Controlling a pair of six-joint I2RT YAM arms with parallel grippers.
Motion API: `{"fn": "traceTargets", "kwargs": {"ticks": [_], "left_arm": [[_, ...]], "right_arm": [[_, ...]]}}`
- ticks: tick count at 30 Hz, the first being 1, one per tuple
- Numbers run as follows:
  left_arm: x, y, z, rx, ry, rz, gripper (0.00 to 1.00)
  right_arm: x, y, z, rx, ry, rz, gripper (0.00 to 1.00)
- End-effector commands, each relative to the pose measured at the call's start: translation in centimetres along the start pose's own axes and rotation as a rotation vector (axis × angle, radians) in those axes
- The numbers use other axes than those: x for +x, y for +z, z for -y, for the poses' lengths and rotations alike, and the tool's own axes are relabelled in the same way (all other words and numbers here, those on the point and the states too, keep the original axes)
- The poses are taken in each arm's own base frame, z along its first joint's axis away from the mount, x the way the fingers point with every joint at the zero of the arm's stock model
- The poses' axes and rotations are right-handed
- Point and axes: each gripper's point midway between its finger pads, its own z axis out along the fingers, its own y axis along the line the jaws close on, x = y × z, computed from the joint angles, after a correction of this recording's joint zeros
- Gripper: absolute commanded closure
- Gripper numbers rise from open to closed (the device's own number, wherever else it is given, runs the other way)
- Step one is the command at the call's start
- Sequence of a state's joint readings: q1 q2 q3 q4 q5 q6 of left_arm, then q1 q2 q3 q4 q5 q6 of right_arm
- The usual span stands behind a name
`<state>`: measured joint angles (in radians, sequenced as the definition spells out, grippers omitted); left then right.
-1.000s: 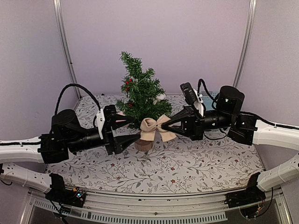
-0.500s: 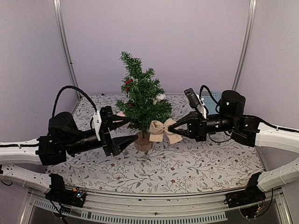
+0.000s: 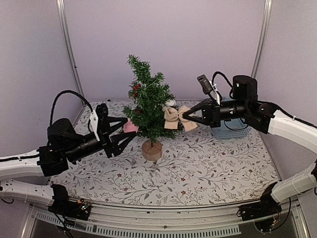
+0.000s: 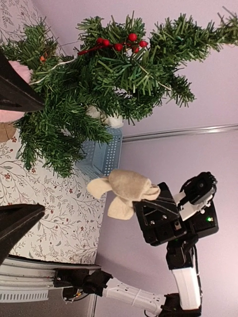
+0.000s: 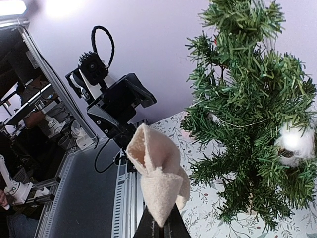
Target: Decorate the small christmas tree
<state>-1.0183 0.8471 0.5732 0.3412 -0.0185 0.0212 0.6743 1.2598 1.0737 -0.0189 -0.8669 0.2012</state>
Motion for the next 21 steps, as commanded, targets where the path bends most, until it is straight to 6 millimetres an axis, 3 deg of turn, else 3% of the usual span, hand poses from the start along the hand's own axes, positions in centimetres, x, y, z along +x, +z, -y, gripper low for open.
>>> {"fn": "traceTargets", "kwargs": {"ticks": [1, 3, 9, 21], "left_arm": [[-0.4, 0.2, -0.6, -0.013, -0.016, 0.029, 0.35], [-0.2, 0.4, -0.7, -0.017, -0.016, 0.025, 0.35], [-0.1, 0.4, -0.5, -0.001, -0.009, 0.023, 0.36], [0.1, 0.3, -0.8, -0.007, -0.008, 0.025, 0.36]], "right_arm": [[-0.6, 1.7, 0.2, -0.08, -0.009, -0.01, 1.0], [-1.2, 2.4, 0.3, -0.103, -0.005, -0.004, 1.0], [-0.1, 5.1, 2.9, -0.074, -0.003, -0.035, 1.0], [-1.4, 7.0, 4.9, -0.072, -0.035, 0.005, 1.0]]}}
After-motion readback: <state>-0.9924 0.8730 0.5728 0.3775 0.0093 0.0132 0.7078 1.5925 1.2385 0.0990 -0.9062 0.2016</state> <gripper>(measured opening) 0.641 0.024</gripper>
